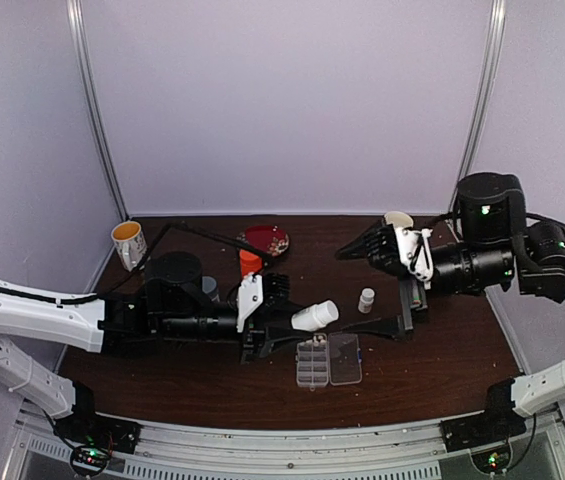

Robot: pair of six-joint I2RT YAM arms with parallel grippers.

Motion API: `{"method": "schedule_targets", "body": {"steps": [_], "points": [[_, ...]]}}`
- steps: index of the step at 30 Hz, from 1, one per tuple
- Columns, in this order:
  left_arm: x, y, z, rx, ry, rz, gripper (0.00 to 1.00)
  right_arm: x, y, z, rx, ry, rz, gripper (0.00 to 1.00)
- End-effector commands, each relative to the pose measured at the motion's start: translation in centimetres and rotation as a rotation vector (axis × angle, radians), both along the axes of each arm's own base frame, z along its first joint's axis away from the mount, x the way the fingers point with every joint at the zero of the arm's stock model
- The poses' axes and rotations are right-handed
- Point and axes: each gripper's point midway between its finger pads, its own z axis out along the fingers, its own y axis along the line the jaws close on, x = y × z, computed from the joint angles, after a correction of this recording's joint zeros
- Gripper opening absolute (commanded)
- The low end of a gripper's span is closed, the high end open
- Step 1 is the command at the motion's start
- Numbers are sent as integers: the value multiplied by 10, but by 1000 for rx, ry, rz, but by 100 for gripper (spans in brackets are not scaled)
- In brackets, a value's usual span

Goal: Sort the pills into containers
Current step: Unscrew the lid of the pill bottle.

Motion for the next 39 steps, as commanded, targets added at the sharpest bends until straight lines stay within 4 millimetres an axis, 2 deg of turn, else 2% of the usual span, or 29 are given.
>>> {"method": "schedule_targets", "body": {"steps": [1, 3, 6, 9, 11, 14, 17, 19, 27, 32, 37, 39], "points": [[6, 2, 26, -62, -60, 26, 17, 9, -18, 27, 154, 465, -270, 100], [7, 2, 26, -65, -67, 31, 17, 13, -23, 22, 143, 600, -359, 100], [9, 2, 26, -66, -75, 40, 17, 19, -25, 3, 129, 715, -450, 100], [9, 1, 25, -63, -79, 43, 17, 12, -17, -9, 124, 856, -451, 98], [10, 1, 25, -62, -79, 46, 17, 12, -14, -19, 109, 962, -502, 91], [11, 1, 25, -61, -79, 51, 17, 13, -10, -34, 80, 1054, -562, 74], [11, 0, 24, -58, -79, 49, 17, 13, -2, -42, 67, 1120, -576, 68], [11, 0, 23, -56, -80, 47, 17, 13, 3, -44, 64, 1138, -576, 63], [11, -1, 23, -55, -79, 43, 17, 16, 8, -49, 21, 1131, -597, 57], [10, -1, 22, -54, -80, 42, 17, 17, 12, -52, 9, 1129, -596, 48], [10, -1, 21, -51, -79, 41, 17, 17, 15, -50, 12, 1129, -587, 44], [10, -1, 21, -50, -79, 41, 17, 18, 14, -47, 19, 1124, -585, 47]]}}
